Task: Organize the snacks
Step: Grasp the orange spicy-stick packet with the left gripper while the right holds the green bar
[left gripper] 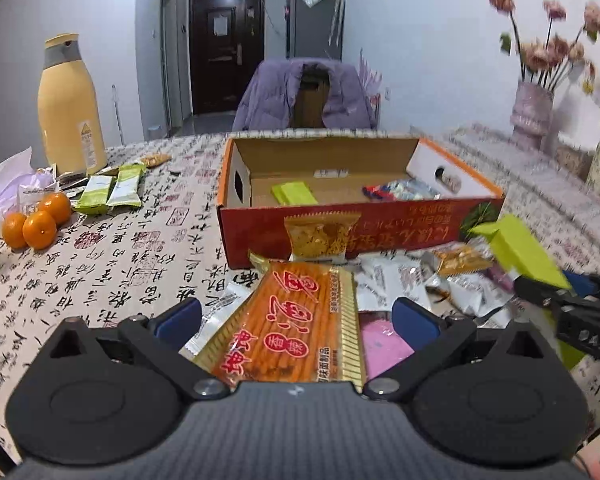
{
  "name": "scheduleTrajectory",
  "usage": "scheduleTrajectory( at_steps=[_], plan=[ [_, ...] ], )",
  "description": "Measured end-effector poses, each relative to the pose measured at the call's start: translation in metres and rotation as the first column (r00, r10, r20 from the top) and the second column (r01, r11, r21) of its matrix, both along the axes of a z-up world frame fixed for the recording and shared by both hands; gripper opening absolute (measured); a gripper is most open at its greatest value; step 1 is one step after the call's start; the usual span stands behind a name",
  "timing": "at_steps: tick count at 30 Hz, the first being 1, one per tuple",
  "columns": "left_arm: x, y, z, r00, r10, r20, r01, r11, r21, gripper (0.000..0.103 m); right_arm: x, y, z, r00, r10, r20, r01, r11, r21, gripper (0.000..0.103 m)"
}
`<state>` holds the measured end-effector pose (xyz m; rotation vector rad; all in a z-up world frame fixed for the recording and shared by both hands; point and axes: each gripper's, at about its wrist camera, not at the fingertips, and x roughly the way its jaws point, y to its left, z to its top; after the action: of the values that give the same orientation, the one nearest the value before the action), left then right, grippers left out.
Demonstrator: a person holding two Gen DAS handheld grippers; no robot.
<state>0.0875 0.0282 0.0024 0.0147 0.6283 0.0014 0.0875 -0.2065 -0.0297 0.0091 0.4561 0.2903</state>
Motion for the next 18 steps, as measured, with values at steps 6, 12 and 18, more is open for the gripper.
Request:
scheduleTrajectory(
  at_steps=[6,12,18],
  plan=[
    [0.022,-0.006,-0.012,0.994,-0.003,-0.112,0.011,0.997,0.070,0.103,-0.001,-0.007,0.000,1.000,-0.010,0.006,0.010,1.000,0.018,0.036],
    [0.039,-0.009,-0.022,0.982,0.020,-0.190,-0.004,0.996,0.084,0.103,0.001,-0.010,-0.001,1.000,-0.016,0.002,0.016,0.999,0.028,0.036],
    [0.044,-0.010,-0.027,0.977,0.019,-0.211,-0.003,0.997,0.074,0.099,0.000,-0.011,-0.003,1.000,-0.012,-0.001,0.012,0.999,0.039,0.036]
  ],
)
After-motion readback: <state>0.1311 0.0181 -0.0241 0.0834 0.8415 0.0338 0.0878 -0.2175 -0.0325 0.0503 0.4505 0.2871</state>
